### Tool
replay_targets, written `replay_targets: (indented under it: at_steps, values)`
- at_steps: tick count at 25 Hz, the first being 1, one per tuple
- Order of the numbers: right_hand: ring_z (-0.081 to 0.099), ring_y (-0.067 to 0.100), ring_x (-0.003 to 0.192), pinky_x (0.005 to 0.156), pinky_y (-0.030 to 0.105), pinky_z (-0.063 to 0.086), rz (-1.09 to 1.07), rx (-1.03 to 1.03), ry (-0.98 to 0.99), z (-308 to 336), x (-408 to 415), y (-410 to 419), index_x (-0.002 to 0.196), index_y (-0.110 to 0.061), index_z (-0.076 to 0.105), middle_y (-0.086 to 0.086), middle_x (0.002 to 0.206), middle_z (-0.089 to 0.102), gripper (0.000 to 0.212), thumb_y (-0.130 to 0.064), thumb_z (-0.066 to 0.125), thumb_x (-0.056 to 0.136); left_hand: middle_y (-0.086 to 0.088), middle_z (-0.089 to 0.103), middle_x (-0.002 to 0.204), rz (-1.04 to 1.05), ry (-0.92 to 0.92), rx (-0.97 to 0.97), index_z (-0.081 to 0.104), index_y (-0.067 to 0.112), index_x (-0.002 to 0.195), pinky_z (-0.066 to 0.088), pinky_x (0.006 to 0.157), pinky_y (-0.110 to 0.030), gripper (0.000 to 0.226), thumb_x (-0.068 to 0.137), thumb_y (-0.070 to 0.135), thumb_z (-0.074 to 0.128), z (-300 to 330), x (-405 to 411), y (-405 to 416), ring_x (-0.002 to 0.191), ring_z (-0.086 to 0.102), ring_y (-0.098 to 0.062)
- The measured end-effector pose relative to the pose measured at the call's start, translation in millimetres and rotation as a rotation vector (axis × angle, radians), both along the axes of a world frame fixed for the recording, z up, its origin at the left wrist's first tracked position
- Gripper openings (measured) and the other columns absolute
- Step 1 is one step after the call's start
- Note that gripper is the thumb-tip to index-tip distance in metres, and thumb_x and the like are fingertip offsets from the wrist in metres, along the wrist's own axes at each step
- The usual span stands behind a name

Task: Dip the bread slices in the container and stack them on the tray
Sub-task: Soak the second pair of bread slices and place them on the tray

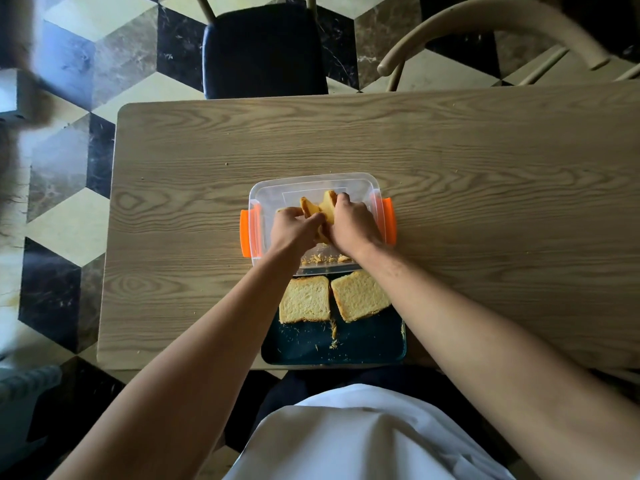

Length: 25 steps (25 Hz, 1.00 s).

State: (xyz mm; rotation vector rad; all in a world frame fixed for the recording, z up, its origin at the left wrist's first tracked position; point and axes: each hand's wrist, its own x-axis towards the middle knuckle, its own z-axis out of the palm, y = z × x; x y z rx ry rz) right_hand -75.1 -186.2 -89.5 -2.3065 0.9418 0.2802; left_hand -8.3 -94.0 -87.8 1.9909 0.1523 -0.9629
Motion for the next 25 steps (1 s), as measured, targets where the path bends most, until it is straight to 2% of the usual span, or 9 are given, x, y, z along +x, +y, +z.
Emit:
replay_targets:
  at_steps: [3, 7, 10, 12, 15, 17, 19, 22, 25]
  values:
    - [0.057, 0.026, 0.072, 0.057, 0.032, 0.04, 0.005, -0.107, 0.015, 0, 1, 4, 0.119, 0.001, 0.048, 0.02, 0.097, 0.066, 0.028, -0.002, 0.049, 0.092, -0.021, 0.075, 0.098, -0.012, 0.007, 0.071, 0.066, 0.012, 0.082, 0.064, 0.075, -0.048, 0.007, 0.083, 0.012, 0.072, 0, -1, -2, 0.086, 0.075, -0.032]
    - [0.067, 0.03, 0.084, 0.059, 0.03, 0.043, -0.018, -0.159, -0.004, 9, 1, 10, 0.116, 0.0, 0.054, 0.02, 0.099, 0.068, 0.026, -0.005, 0.055, 0.091, -0.025, 0.07, 0.107, 0.051, 0.038, 0.025, 0.062, 0.006, 0.092, 0.063, 0.077, -0.05, 0.013, 0.083, -0.004, 0.062, 4, 0, 2, 0.09, 0.072, -0.037]
    - [0.067, 0.032, 0.086, 0.066, 0.034, 0.052, -0.072, -0.15, -0.049, 31, -6, 9, 0.109, -0.004, 0.057, 0.018, 0.099, 0.07, 0.025, -0.011, 0.063, 0.086, -0.018, 0.067, 0.102, 0.093, 0.027, -0.067, 0.06, 0.006, 0.098, 0.064, 0.075, -0.046, 0.018, 0.083, -0.004, 0.06, 24, 4, 10, 0.091, 0.071, -0.032]
    - [0.067, 0.031, 0.081, 0.062, 0.029, 0.049, -0.148, -0.133, -0.132, 50, -19, 5, 0.101, -0.008, 0.061, 0.013, 0.092, 0.071, 0.024, -0.017, 0.069, 0.08, -0.012, 0.064, 0.094, 0.111, -0.01, -0.162, 0.061, 0.003, 0.097, 0.064, 0.073, -0.045, 0.017, 0.082, -0.004, 0.061, 41, 6, 23, 0.09, 0.07, -0.029]
    - [0.062, 0.022, 0.062, 0.046, 0.02, 0.043, -0.239, 0.056, -0.259, 77, -59, -1, 0.079, -0.016, 0.058, 0.0, 0.073, 0.067, 0.014, -0.024, 0.069, 0.074, -0.014, 0.066, 0.102, 0.152, -0.003, -0.308, 0.064, 0.0, 0.1, 0.064, 0.076, -0.047, 0.019, 0.083, -0.007, 0.062, 65, -2, 62, 0.097, 0.07, -0.032]
    - [0.068, 0.027, 0.069, 0.06, 0.033, 0.058, -0.305, 0.252, -0.312, 87, -92, 1, 0.082, -0.014, 0.061, 0.005, 0.077, 0.07, 0.017, -0.027, 0.068, 0.074, -0.017, 0.067, 0.114, 0.203, 0.075, -0.378, 0.064, -0.001, 0.107, 0.063, 0.078, -0.047, 0.024, 0.085, -0.008, 0.063, 74, -14, 91, 0.103, 0.069, -0.035]
    - [0.071, 0.023, 0.08, 0.069, 0.044, 0.06, -0.329, 0.381, -0.33, 88, -127, 6, 0.092, -0.015, 0.065, 0.002, 0.087, 0.074, 0.023, -0.031, 0.068, 0.075, -0.017, 0.068, 0.117, 0.263, 0.164, -0.448, 0.065, -0.001, 0.11, 0.063, 0.078, -0.046, 0.026, 0.086, -0.009, 0.063, 76, -26, 120, 0.103, 0.07, -0.037]
    - [0.069, 0.008, 0.092, 0.076, 0.022, 0.055, -0.285, 0.481, -0.265, 80, -173, 26, 0.108, -0.021, 0.065, -0.012, 0.099, 0.074, 0.034, -0.035, 0.068, 0.077, -0.013, 0.075, 0.112, 0.266, 0.27, -0.531, 0.069, 0.0, 0.111, 0.062, 0.077, -0.047, 0.031, 0.082, -0.009, 0.066, 66, -47, 165, 0.102, 0.073, -0.033]
    - [0.069, 0.007, 0.085, 0.061, 0.01, 0.049, -0.295, 0.542, -0.183, 55, -200, 48, 0.097, -0.026, 0.064, -0.012, 0.09, 0.074, 0.017, -0.02, 0.067, 0.082, -0.014, 0.075, 0.113, 0.224, 0.374, -0.503, 0.066, -0.002, 0.116, 0.062, 0.076, -0.045, 0.037, 0.08, -0.011, 0.067, 44, -76, 196, 0.103, 0.072, -0.033]
